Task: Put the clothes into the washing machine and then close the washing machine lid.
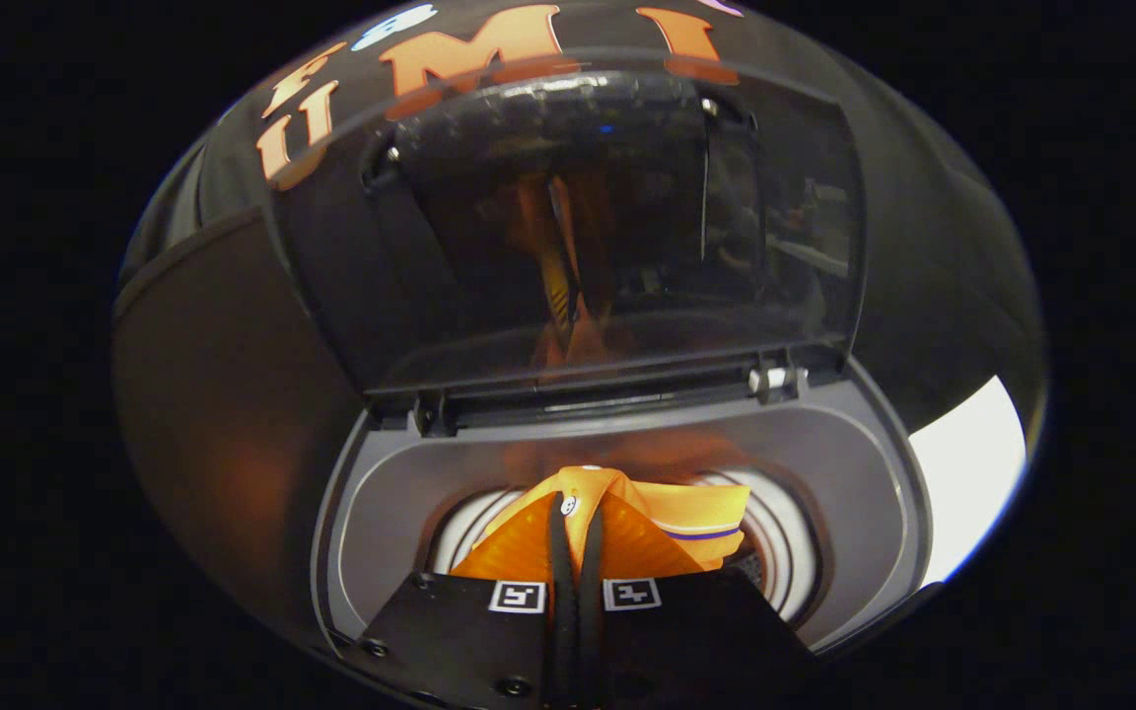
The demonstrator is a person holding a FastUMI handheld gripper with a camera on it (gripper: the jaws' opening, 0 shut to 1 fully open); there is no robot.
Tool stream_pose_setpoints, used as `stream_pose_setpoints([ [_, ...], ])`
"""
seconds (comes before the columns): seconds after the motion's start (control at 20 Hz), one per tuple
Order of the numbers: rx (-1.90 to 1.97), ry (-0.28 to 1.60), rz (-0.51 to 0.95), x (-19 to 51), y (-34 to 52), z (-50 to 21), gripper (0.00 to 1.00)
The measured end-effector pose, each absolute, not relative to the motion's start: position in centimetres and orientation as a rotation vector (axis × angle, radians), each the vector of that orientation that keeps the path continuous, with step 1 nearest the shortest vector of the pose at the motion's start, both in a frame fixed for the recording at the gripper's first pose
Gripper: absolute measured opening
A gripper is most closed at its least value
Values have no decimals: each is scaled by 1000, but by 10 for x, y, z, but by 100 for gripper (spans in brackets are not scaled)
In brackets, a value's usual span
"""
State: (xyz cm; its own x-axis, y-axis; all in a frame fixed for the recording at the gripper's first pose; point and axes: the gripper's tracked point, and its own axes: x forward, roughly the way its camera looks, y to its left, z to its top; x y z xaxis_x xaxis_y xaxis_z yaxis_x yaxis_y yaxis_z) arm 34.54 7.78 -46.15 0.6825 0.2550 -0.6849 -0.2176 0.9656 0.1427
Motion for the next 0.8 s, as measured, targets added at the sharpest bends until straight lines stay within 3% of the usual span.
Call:
stream_pose_setpoints([
  [0.4, 82, 951, 209, 338, 62, -496, 8],
  [0.8, 41, 962, 183, 349, 53, -494, 8],
])
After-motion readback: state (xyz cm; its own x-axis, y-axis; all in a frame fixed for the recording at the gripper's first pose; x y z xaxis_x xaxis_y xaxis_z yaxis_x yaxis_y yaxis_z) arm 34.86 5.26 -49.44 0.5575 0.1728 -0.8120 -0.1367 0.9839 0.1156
